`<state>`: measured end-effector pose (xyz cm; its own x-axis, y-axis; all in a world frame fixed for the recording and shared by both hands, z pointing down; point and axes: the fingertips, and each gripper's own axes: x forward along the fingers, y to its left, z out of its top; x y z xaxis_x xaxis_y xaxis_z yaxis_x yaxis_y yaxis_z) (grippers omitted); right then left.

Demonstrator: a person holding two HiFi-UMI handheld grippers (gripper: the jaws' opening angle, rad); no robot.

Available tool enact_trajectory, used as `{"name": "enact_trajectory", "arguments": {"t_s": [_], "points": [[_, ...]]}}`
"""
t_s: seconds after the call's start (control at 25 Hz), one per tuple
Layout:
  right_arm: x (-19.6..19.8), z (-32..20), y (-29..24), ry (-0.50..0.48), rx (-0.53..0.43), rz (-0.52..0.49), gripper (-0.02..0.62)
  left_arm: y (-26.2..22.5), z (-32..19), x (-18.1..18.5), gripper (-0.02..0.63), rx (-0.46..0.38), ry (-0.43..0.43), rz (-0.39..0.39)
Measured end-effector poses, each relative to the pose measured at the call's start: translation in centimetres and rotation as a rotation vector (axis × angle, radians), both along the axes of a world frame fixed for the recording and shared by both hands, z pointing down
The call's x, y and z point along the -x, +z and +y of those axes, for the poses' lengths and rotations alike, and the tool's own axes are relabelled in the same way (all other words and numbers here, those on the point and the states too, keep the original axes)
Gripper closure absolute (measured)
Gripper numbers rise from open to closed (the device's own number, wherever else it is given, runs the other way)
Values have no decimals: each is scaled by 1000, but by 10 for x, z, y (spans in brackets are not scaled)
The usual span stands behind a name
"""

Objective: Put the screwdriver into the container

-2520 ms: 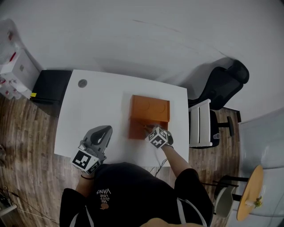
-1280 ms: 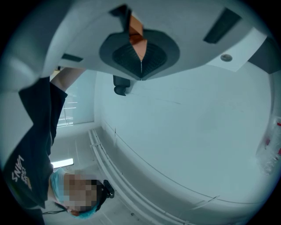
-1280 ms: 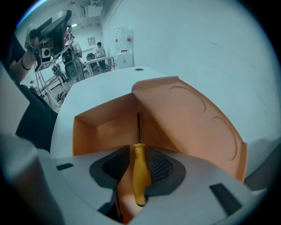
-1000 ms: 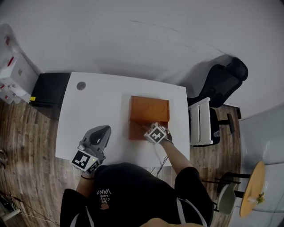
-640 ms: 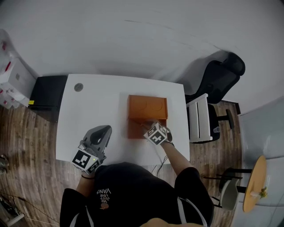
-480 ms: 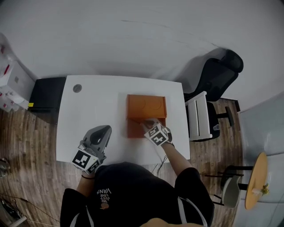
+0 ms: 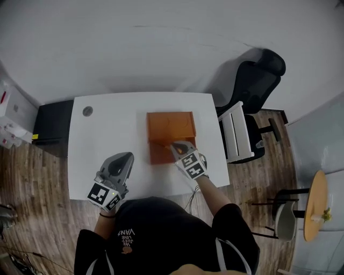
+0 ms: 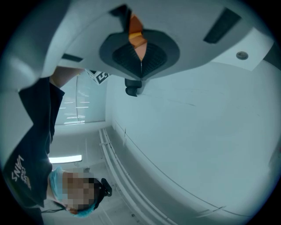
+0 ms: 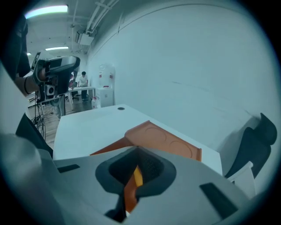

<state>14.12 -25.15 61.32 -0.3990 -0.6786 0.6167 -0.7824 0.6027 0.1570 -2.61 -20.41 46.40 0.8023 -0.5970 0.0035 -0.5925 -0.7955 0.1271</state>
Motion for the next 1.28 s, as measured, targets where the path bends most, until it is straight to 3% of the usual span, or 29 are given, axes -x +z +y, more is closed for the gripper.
{"name": "enact_trajectory", "arguments": {"t_s": [0.6,1.28], "points": [[-12,53,-86,95,-246,-141,583,-8,26,-16,591,-13,51,2],[-33,116,-149,196,-387,-293,583,-14,52,-33,591,-21,91,-5]]}}
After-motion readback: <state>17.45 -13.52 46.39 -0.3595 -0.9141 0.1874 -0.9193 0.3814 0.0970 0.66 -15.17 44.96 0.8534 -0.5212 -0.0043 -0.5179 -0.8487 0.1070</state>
